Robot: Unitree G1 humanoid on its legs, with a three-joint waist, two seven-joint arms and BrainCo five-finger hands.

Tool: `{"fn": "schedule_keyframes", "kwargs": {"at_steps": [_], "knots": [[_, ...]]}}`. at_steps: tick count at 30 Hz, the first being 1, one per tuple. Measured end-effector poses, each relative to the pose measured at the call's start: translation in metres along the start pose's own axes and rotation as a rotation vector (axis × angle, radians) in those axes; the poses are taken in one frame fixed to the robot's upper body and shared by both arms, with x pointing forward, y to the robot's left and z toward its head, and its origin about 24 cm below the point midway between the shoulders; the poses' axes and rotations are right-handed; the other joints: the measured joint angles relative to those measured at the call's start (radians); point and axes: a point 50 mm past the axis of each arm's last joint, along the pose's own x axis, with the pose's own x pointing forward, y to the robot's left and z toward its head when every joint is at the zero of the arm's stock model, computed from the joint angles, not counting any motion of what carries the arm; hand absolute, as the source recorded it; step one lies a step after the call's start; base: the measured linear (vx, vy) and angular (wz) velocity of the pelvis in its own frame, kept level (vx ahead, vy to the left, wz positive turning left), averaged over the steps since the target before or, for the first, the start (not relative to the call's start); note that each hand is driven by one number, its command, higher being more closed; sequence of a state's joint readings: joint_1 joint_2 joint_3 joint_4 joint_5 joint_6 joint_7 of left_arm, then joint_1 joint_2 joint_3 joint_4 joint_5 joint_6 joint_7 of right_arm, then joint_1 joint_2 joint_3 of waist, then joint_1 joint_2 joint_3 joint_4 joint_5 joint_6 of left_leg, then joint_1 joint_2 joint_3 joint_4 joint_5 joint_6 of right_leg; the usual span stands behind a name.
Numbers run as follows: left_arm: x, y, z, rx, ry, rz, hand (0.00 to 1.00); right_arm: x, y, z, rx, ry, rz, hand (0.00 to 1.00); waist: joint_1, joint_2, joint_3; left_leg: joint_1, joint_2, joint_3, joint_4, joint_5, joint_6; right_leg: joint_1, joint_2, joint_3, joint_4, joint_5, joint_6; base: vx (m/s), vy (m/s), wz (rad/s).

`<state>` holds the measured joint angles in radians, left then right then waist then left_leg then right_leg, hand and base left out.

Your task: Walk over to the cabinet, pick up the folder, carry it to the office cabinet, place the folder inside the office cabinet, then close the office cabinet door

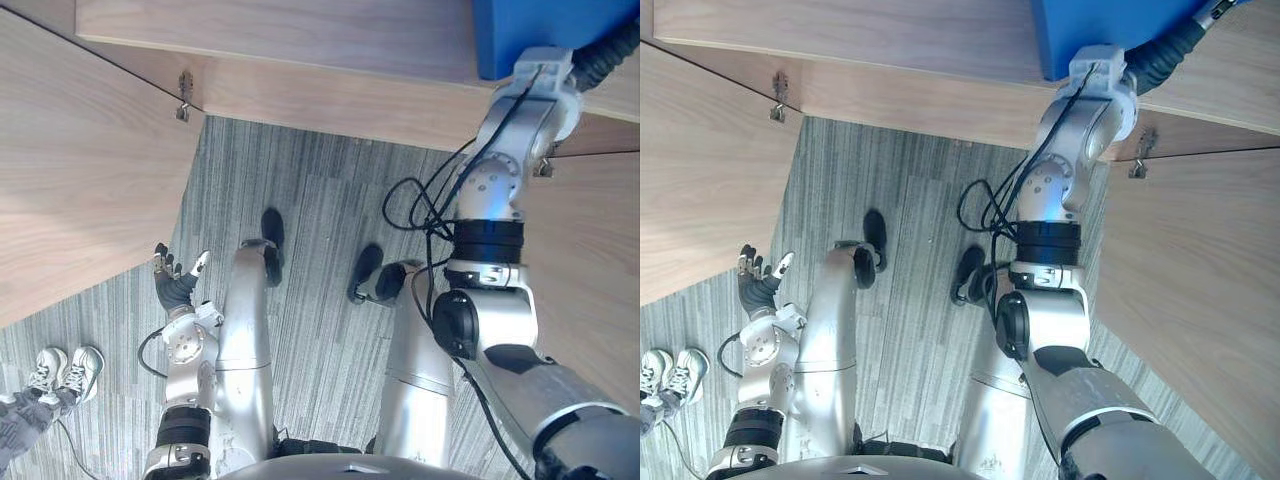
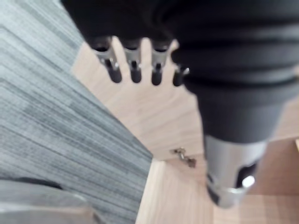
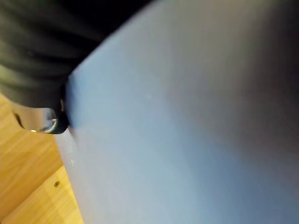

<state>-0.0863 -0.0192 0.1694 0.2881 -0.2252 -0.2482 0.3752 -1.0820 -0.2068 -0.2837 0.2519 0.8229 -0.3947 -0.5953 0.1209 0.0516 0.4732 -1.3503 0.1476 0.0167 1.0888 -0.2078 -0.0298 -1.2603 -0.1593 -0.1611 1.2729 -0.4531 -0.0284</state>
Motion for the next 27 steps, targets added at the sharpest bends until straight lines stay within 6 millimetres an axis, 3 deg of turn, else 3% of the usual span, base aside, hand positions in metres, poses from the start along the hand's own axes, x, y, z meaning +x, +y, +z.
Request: {"fn": "schedule_keyframes", "kwargs": {"at_steps": [5, 6, 15, 27], "knots": [[-0.001, -0.002, 0.001, -0.002, -0.006, 0.004, 0.00, 0.007, 0.007, 0.012, 0.059, -0.054, -0.043, 1.00, 0.007, 0.000, -0.001, -0.014, -0.017, -0.020, -0.034, 0.027, -0.011, -0.011, -0.012, -0.025, -0.006, -0.003, -0.014, -0.02, -0.029, 0.16], [-0.001, -0.002, 0.001, -0.001, -0.007, 0.010, 0.00, 0.009, 0.012, 0.014, 0.072, -0.060, -0.047, 0.00, 0.008, 0.000, -0.001, -0.019, -0.018, -0.020, -0.041, 0.033, -0.012, -0.018, -0.013, -0.027, -0.006, -0.002, -0.015, -0.02, -0.015, 0.05], [-0.001, 0.001, -0.001, -0.002, 0.004, 0.027, 0.00, 0.017, 0.029, 0.018, 0.093, -0.049, -0.011, 0.00, 0.009, 0.000, -0.001, -0.035, -0.026, -0.046, -0.068, 0.061, -0.030, -0.027, -0.013, -0.049, -0.011, -0.001, -0.017, -0.02, -0.001, 0.07], [0.000, 0.004, -0.004, -0.014, 0.021, 0.048, 0.00, 0.019, 0.025, 0.011, 0.068, -0.018, 0.005, 0.00, -0.001, -0.003, -0.003, -0.028, -0.026, -0.052, -0.087, 0.070, -0.029, -0.012, -0.012, -0.064, -0.033, 0.004, -0.026, -0.01, 0.003, 0.00]]}}
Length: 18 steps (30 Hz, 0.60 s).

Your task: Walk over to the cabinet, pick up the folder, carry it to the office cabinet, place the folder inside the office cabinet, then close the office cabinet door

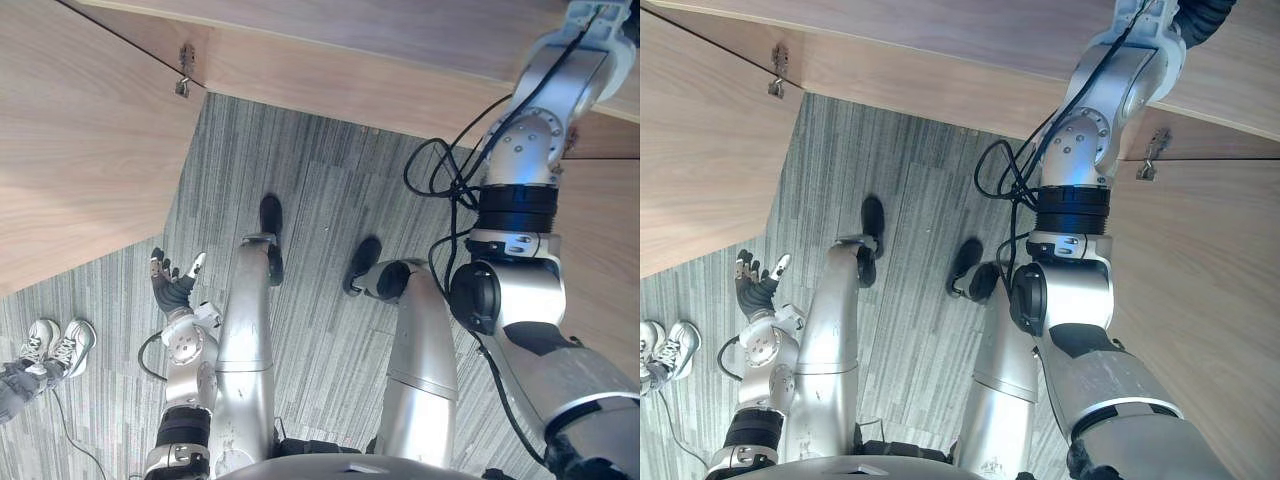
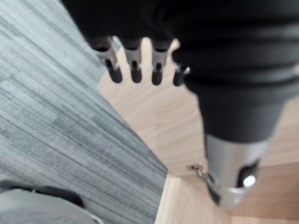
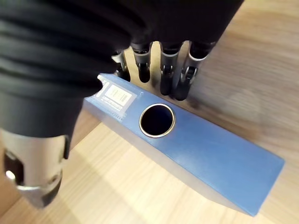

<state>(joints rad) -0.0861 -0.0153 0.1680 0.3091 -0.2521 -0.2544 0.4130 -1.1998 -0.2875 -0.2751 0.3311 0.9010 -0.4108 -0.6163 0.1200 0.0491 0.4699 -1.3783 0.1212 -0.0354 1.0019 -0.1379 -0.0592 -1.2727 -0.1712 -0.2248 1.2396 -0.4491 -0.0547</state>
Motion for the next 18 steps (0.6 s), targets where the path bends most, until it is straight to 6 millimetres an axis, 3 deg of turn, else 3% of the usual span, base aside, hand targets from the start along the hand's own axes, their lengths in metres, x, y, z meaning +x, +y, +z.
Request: {"fn": "schedule_keyframes", "kwargs": {"at_steps": [5, 10, 12, 15, 18], "knots": [[0.001, 0.003, -0.002, 0.005, 0.009, 0.015, 0.00, -0.003, -0.004, -0.004, -0.023, 0.018, 0.016, 0.00, -0.012, 0.000, 0.000, 0.009, 0.000, -0.002, -0.009, 0.001, 0.001, 0.015, 0.000, -0.007, -0.013, 0.001, -0.002, 0.00, 0.000, 0.00], [0.001, 0.009, -0.007, 0.021, 0.037, 0.043, 0.00, -0.010, -0.040, -0.010, -0.106, 0.054, -0.020, 0.00, -0.014, -0.038, -0.054, 0.014, 0.003, 0.003, -0.026, 0.001, 0.001, 0.017, 0.003, -0.006, -0.033, 0.001, -0.002, 0.00, 0.000, 0.00], [0.001, 0.009, -0.008, 0.022, 0.042, 0.048, 0.00, -0.012, -0.047, -0.010, -0.103, 0.069, -0.032, 0.00, -0.016, -0.042, -0.058, 0.022, 0.006, 0.003, -0.026, 0.000, 0.001, 0.028, 0.006, -0.009, -0.039, 0.002, -0.002, 0.01, 0.006, -0.04], [0.005, 0.001, -0.003, 0.018, 0.039, 0.030, 0.00, -0.033, -0.058, -0.019, -0.104, 0.126, -0.003, 0.00, -0.029, -0.052, -0.064, 0.038, 0.023, 0.009, -0.029, -0.006, 0.004, 0.049, 0.020, -0.008, -0.062, 0.011, 0.002, 0.03, 0.024, -0.14], [0.004, -0.009, 0.004, 0.004, 0.016, -0.012, 0.00, -0.040, -0.066, -0.020, -0.110, 0.146, -0.012, 0.00, -0.038, -0.052, -0.065, 0.048, 0.025, 0.014, -0.029, -0.011, 0.004, 0.057, 0.021, -0.004, -0.066, 0.012, 0.003, 0.01, 0.028, -0.05]]}}
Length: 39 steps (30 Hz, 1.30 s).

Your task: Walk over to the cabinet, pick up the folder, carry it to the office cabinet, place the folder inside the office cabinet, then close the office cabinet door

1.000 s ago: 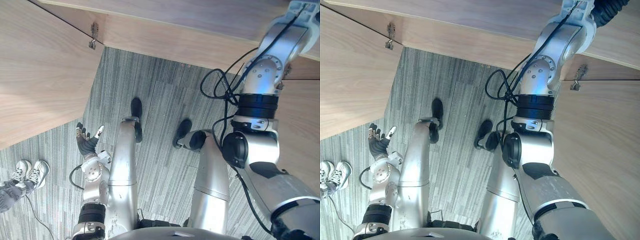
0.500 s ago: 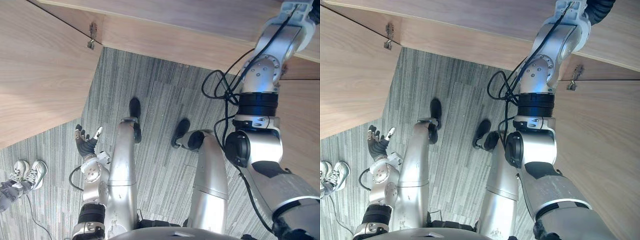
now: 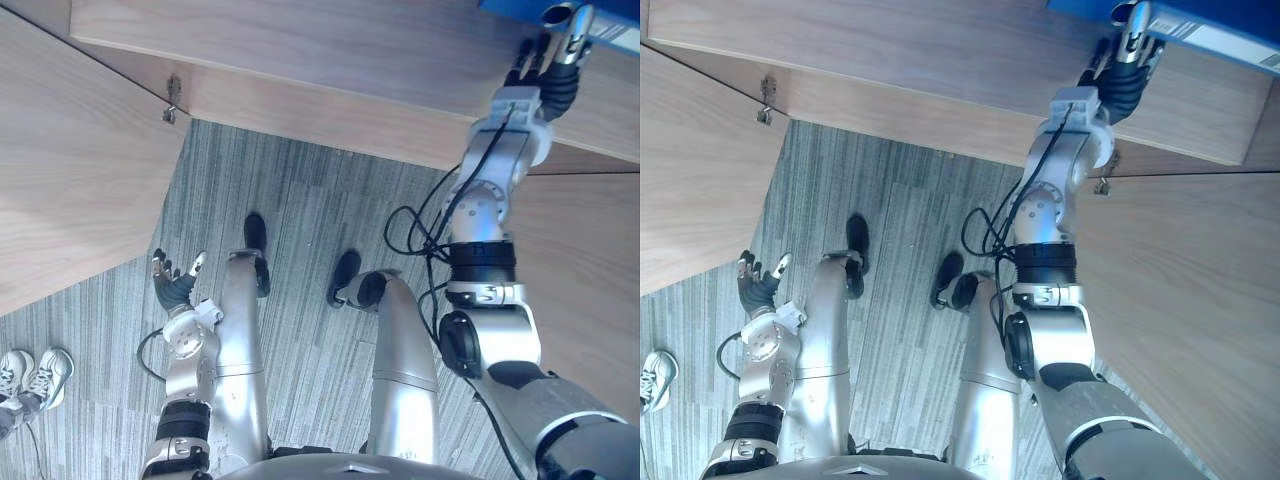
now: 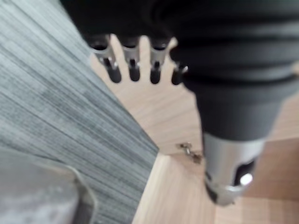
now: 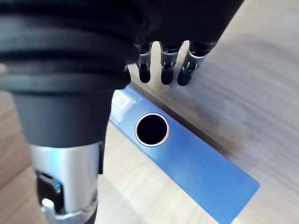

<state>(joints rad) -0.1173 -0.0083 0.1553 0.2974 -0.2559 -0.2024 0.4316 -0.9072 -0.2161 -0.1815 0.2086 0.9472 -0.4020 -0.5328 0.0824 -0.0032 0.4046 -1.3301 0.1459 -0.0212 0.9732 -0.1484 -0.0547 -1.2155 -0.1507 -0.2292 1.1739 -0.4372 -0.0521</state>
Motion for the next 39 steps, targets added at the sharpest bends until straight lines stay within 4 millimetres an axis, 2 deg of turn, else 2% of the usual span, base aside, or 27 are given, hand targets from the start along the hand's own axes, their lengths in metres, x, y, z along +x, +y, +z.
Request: {"fn": "schedule_keyframes", "kwargs": {"at_steps": [6, 11, 15, 19, 22, 27, 32, 35, 39], "knots": [[0.001, -0.002, 0.004, -0.009, -0.006, -0.016, 0.00, -0.005, -0.014, 0.002, -0.111, 0.050, 0.053, 0.00, -0.005, 0.000, 0.000, 0.009, 0.014, 0.002, -0.015, 0.000, 0.000, 0.009, 0.016, -0.001, -0.029, 0.015, -0.002, 0.01, 0.015, -0.08], [0.001, -0.002, 0.010, -0.009, -0.026, -0.037, 0.00, -0.001, -0.011, 0.003, -0.313, 0.098, 0.191, 0.00, -0.021, 0.000, 0.000, 0.025, 0.023, 0.009, -0.022, 0.000, 0.001, 0.028, 0.022, -0.001, -0.052, 0.026, 0.003, 0.02, 0.020, -0.07], [0.009, -0.001, 0.015, 0.013, -0.038, -0.044, 0.00, 0.006, 0.010, 0.005, -0.617, 0.070, 0.390, 0.00, -0.033, -0.001, 0.000, 0.031, 0.038, 0.023, -0.041, 0.005, 0.010, 0.031, 0.037, 0.005, -0.091, 0.055, 0.009, 0.00, 0.038, -0.16], [0.026, -0.013, 0.031, -0.018, -0.071, -0.043, 0.00, 0.018, 0.019, -0.003, -0.838, 0.028, 0.418, 0.00, -0.039, -0.002, 0.001, 0.060, 0.041, 0.039, -0.070, 0.017, 0.019, 0.053, 0.040, 0.014, -0.122, 0.076, 0.015, -0.01, 0.030, -0.07], [0.039, -0.015, 0.043, -0.031, -0.091, -0.036, 0.00, 0.022, 0.033, -0.005, -0.938, -0.019, 0.448, 0.00, -0.049, -0.002, 0.001, 0.059, 0.046, 0.046, -0.086, 0.026, 0.026, 0.053, 0.046, 0.015, -0.148, 0.095, 0.018, -0.01, 0.032, -0.07], [0.051, -0.014, 0.061, -0.063, -0.130, -0.024, 0.00, 0.027, 0.042, -0.006, -1.045, -0.058, 0.457, 0.00, -0.056, -0.002, 0.001, 0.059, 0.047, 0.052, -0.086, 0.026, 0.027, 0.053, 0.048, 0.022, -0.157, 0.102, 0.023, 0.00, 0.037, -0.05], [0.058, -0.009, 0.071, -0.078, -0.152, -0.023, 0.00, 0.029, 0.036, -0.010, -1.130, -0.019, 0.481, 0.00, -0.057, -0.002, 0.001, 0.059, 0.053, 0.054, -0.088, 0.026, 0.027, 0.053, 0.053, 0.022, -0.166, 0.109, 0.021, 0.00, 0.016, -0.04], [0.056, -0.008, 0.069, -0.077, -0.144, -0.042, 0.00, 0.028, 0.033, -0.011, -1.177, -0.010, 0.517, 0.00, -0.061, -0.003, 0.001, 0.059, 0.053, 0.054, -0.089, 0.026, 0.027, 0.054, 0.053, 0.022, -0.169, 0.110, 0.022, 0.00, 0.000, 0.00], [0.052, 0.001, 0.061, -0.060, -0.128, -0.038, 0.00, 0.021, 0.018, -0.012, -1.249, 0.017, 0.553, 0.00, -0.065, -0.008, 0.004, 0.059, 0.053, 0.053, -0.090, 0.026, 0.028, 0.057, 0.053, 0.021, -0.173, 0.109, 0.022, 0.00, 0.000, 0.00]]}}
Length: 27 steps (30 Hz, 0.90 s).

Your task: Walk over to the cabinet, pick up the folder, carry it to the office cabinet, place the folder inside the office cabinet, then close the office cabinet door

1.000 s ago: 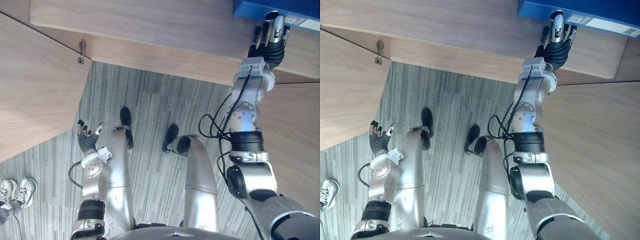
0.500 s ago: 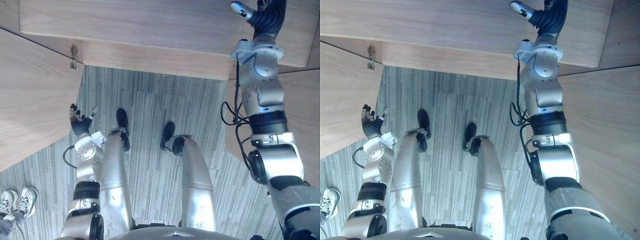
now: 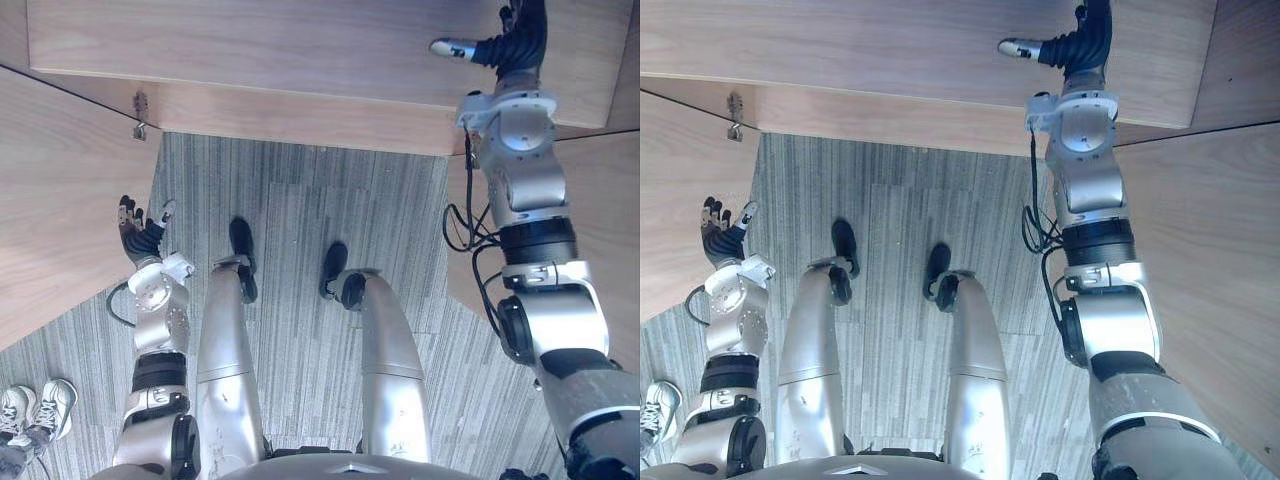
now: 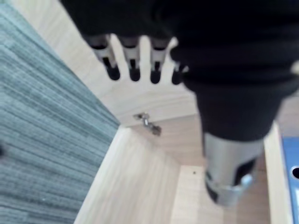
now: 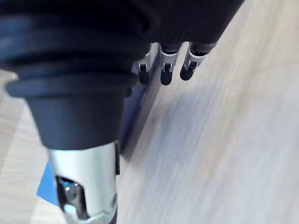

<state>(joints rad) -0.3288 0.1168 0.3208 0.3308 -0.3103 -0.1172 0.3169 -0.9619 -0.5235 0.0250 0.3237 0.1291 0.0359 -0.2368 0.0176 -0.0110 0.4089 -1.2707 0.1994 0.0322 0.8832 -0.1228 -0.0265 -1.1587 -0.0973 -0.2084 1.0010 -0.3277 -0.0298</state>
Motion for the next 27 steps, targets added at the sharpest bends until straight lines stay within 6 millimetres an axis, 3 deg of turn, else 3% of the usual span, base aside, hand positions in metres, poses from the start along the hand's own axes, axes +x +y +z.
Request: {"fn": "schedule_keyframes", "kwargs": {"at_steps": [4, 14, 15, 22, 27], "knots": [[-0.005, 0.007, -0.005, 0.016, 0.015, 0.009, 0.00, -0.018, -0.002, -0.014, -0.116, 0.020, 0.029, 0.00, 0.005, -0.002, 0.001, 0.000, 0.000, 0.000, 0.003, -0.001, 0.001, 0.001, -0.001, 0.000, 0.002, 0.000, 0.001, 0.00, 0.000, 0.00], [-0.012, 0.005, 0.003, 0.012, -0.013, -0.004, 0.00, -0.052, -0.024, -0.016, -0.407, -0.014, -0.066, 0.00, 0.008, -0.008, 0.004, 0.004, 0.000, 0.004, 0.005, -0.002, 0.002, 0.001, -0.002, 0.003, 0.006, -0.001, 0.002, 0.00, 0.000, 0.00], [-0.013, 0.003, 0.006, 0.014, -0.026, -0.008, 0.00, -0.056, -0.024, -0.017, -0.414, -0.012, -0.082, 1.00, 0.009, -0.008, 0.004, 0.004, 0.000, 0.005, 0.005, -0.002, 0.002, 0.000, -0.002, 0.004, 0.006, -0.001, 0.002, 0.00, 0.000, 0.00], [-0.016, -0.002, 0.009, 0.022, -0.052, -0.014, 0.00, -0.078, -0.010, -0.019, -0.359, -0.014, -0.146, 1.00, 0.009, -0.011, 0.006, 0.014, 0.001, 0.017, 0.005, -0.006, 0.007, 0.001, -0.002, 0.017, 0.012, -0.003, 0.005, 0.00, 0.000, 0.00], [-0.017, -0.005, 0.008, 0.042, -0.056, -0.025, 0.00, -0.079, -0.005, -0.014, -0.331, -0.063, -0.183, 1.00, 0.014, -0.014, 0.008, 0.015, 0.001, 0.021, 0.010, -0.008, 0.009, 0.000, -0.004, 0.022, 0.018, -0.004, 0.006, 0.00, 0.000, 0.00]]}}
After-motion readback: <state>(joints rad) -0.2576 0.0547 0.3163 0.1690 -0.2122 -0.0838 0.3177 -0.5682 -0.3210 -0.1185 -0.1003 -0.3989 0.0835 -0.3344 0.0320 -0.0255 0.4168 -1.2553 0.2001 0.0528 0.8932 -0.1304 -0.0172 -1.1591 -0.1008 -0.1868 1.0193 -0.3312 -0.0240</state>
